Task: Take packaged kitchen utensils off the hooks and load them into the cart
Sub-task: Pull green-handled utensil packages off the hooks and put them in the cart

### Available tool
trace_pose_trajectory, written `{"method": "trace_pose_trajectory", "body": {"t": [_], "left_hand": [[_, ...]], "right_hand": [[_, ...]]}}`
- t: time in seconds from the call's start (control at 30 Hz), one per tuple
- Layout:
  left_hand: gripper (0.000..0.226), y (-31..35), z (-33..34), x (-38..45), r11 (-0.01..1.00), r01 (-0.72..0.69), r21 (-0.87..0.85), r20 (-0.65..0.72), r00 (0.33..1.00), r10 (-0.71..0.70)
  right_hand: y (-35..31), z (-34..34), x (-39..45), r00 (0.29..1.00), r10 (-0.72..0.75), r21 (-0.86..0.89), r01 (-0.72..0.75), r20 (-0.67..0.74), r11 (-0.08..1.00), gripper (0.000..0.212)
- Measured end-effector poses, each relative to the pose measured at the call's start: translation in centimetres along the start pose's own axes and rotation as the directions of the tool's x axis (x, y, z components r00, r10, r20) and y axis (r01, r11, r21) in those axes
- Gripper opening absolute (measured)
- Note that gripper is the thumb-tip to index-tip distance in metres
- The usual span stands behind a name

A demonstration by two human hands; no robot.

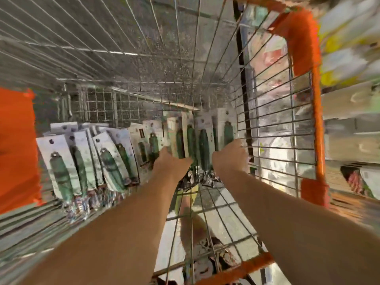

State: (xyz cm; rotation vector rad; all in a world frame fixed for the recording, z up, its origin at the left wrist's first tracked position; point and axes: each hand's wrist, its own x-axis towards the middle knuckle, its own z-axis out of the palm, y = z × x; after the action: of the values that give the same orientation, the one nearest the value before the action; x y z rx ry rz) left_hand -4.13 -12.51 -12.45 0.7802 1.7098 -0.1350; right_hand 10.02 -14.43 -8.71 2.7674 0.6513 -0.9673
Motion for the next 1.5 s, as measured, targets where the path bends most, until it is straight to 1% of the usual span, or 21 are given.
{"method": "trace_pose_trajectory", "body": {"t": [0.07,0.13,0.17,0.23,0.3,0.33,0.4,0.47,0.57,0.63,0.7,0.73,0.8,0.87,0.9,1.0,1.13,1.2,1.3,1.4,1.5], "left_hand": [[0.062,-0.5,1.0,0.5,1.0,-0.024,-0.013,-0.053,0.998,0.023],[0.065,-0.4,1.7,0.2,0.999,-0.044,0.011,-0.124,0.991,0.045],[0.07,-0.5,2.1,0.3,0.998,-0.058,0.024,-0.151,0.987,0.061],[0.083,-0.5,2.7,0.1,0.996,-0.066,0.054,-0.201,0.977,0.076],[0.094,-0.4,3.1,0.0,0.997,-0.047,0.054,-0.219,0.974,0.058],[0.095,-0.2,3.2,-0.2,0.999,-0.03,0.042,-0.219,0.975,0.039],[0.092,0.1,3.4,-0.3,1.0,-0.025,0.016,-0.217,0.976,0.028],[0.088,0.1,3.5,-0.5,0.999,-0.039,0.017,-0.223,0.974,0.042],[0.081,-0.4,3.6,-0.6,0.996,-0.078,0.054,-0.248,0.965,0.089],[0.077,-0.5,3.5,-0.7,0.99,-0.126,0.07,-0.278,0.95,0.141],[0.075,-0.4,3.4,-0.6,0.986,-0.156,0.052,-0.297,0.94,0.164],[0.072,-0.2,3.4,-0.6,0.987,-0.16,0.035,-0.298,0.941,0.163],[0.063,-0.2,3.3,-0.5,0.987,-0.161,-0.009,-0.289,0.945,0.151],[0.054,-0.3,3.3,-0.3,0.983,-0.168,-0.072,-0.287,0.948,0.141],[0.05,-0.4,3.3,-0.3,0.98,-0.173,-0.102,-0.288,0.948,0.137],[0.046,-0.7,3.0,-0.2,0.968,-0.196,-0.157,-0.272,0.951,0.148],[0.036,-1.1,2.6,-0.2,0.965,-0.24,-0.109,-0.244,0.947,0.209],[0.035,-1.2,2.5,-0.1,0.963,-0.244,-0.115,-0.237,0.948,0.212],[0.031,-1.3,2.6,-0.1,0.96,-0.254,-0.121,-0.218,0.95,0.224],[0.022,-1.4,2.6,-0.1,0.952,-0.271,-0.143,-0.219,0.947,0.236],[0.019,-1.5,2.5,0.0,0.953,-0.263,-0.153,-0.221,0.948,0.227]], "right_hand": [[0.4,1.1,0.5,1.0,0.009,-0.031,-0.009,-0.006,0.999,0.063],[0.6,1.8,0.9,1.0,0.015,-0.048,-0.016,-0.021,0.999,0.067],[0.6,1.9,1.1,0.999,0.023,-0.037,-0.024,-0.031,0.999,0.065],[0.5,2.1,1.4,0.998,0.046,0.047,-0.044,-0.034,0.998,0.06],[0.5,2.1,1.5,0.999,0.038,0.12,-0.035,-0.016,0.992,0.062],[0.5,2.2,1.4,1.0,0.015,0.105,-0.014,-0.004,0.994,0.065],[0.7,2.3,1.0,0.999,-0.032,0.027,0.032,-0.007,0.999,0.07],[0.7,2.4,0.6,0.997,-0.067,-0.04,0.066,-0.034,0.997,0.069],[0.7,2.3,0.1,0.992,-0.105,-0.104,0.097,-0.066,0.99,0.07],[0.6,2.2,-0.1,0.986,-0.139,-0.127,0.126,-0.095,0.984,0.076],[0.5,1.9,-0.3,0.975,-0.176,-0.111,0.161,-0.139,0.981,0.079],[0.5,1.9,-0.3,0.967,-0.198,-0.08,0.187,-0.159,0.979,0.077],[0.2,1.7,-0.2,0.959,-0.229,0.038,0.238,-0.165,0.97,0.068],[-0.1,1.4,-0.1,0.965,-0.225,0.166,0.246,-0.134,0.955,0.066],[-0.2,1.4,-0.2,0.968,-0.221,0.2,0.241,-0.118,0.95,0.067],[-0.3,2.1,-0.4,0.974,-0.218,0.217,0.228,-0.069,0.949,0.06],[-0.3,3.0,-0.8,0.964,-0.263,0.143,0.265,-0.036,0.953,0.038],[-0.6,2.7,-1.1,0.95,-0.309,0.087,0.312,-0.043,0.946,0.037],[-0.9,2.1,-1.4,0.95,-0.308,0.074,0.311,-0.044,0.948,0.051],[-0.9,2.3,-1.6,0.931,-0.366,-0.056,0.365,0.008,0.929,0.041],[-0.9,2.6,-1.9,0.904,-0.421,-0.074,0.426,0.069,0.902,0.028]]}}
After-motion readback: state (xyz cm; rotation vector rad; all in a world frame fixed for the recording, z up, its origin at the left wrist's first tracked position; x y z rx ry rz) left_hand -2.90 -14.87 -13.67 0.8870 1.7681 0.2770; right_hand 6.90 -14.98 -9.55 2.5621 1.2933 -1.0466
